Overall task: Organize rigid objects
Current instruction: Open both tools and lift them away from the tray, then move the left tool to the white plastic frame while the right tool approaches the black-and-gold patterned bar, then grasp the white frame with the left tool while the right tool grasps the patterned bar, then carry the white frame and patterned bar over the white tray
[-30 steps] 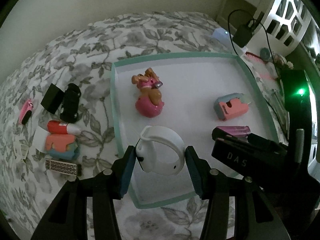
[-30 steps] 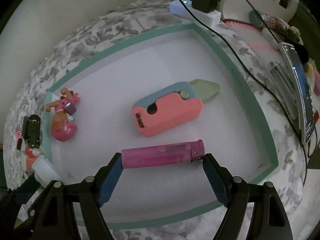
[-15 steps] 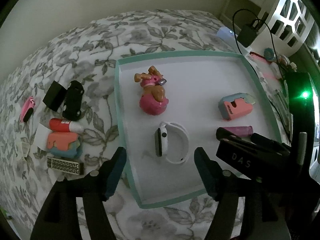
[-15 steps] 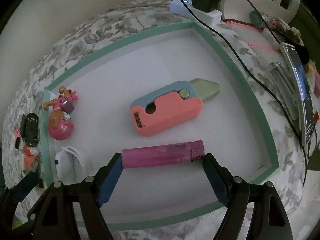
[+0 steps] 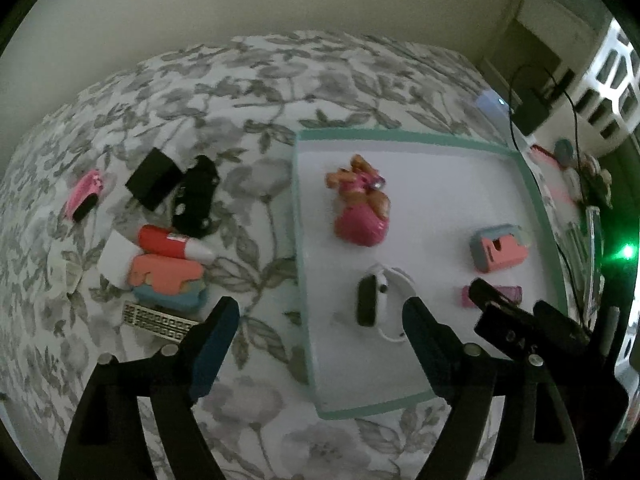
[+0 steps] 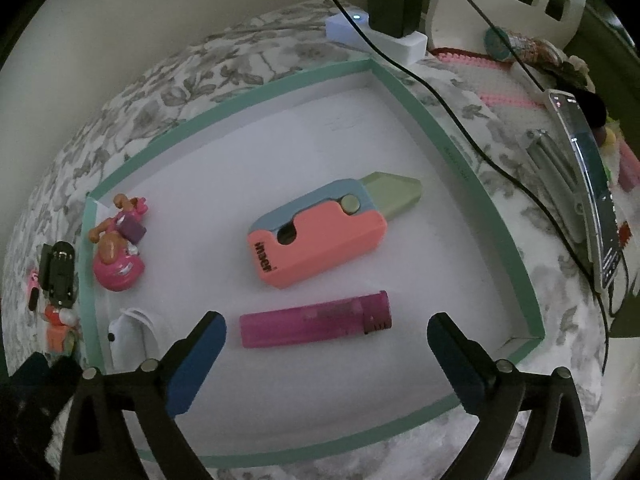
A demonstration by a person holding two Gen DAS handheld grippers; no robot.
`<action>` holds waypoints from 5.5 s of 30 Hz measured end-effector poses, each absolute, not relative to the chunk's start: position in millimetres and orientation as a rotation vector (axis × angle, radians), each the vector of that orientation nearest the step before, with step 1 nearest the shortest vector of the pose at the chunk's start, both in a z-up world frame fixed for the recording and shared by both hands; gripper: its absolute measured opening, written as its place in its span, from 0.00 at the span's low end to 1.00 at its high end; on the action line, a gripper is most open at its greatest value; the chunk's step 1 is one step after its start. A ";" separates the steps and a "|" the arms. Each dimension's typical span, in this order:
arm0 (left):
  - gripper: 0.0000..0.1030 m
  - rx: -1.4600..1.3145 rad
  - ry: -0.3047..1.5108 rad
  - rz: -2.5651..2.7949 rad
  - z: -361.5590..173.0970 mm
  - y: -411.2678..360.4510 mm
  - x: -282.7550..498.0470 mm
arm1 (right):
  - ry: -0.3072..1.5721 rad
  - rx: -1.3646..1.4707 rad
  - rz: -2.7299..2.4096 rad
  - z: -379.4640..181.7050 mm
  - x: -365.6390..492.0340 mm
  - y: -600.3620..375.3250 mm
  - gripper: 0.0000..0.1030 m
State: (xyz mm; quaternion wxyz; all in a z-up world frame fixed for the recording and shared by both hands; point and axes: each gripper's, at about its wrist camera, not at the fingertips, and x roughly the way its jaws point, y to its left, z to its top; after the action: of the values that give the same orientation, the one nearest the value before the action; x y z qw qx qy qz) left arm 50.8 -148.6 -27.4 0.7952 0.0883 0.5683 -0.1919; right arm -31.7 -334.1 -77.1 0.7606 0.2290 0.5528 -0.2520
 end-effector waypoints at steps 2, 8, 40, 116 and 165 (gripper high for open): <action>0.82 0.174 1.215 -0.390 -26.5 -143.5 53.9 | 1.203 0.485 -0.547 -75.4 -31.8 -332.7 1.00; 0.93 0.124 1.197 -0.342 -26.5 -130.4 62.0 | 1.196 0.467 -0.543 -71.2 -31.1 -329.3 1.00; 0.97 -0.078 1.209 -0.040 -24.3 6.5 108.8 | 1.109 0.263 -0.240 -34.1 0.5 -224.8 1.00; 0.57 -0.047 1.106 -0.127 -2.0 86.1 162.9 | 1.155 0.421 -0.205 -52.2 62.5 -98.3 0.83; 0.57 0.102 1.147 -0.555 -15.9 -223.3 97.7 | 1.044 0.437 -0.606 -51.0 15.5 -378.4 0.83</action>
State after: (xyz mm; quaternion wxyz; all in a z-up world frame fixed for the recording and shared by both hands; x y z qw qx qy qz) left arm 97.7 -223.3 -15.9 0.8027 0.0474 0.5351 -0.2590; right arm 15.5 -378.4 -51.0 0.8010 0.2037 0.4868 -0.2827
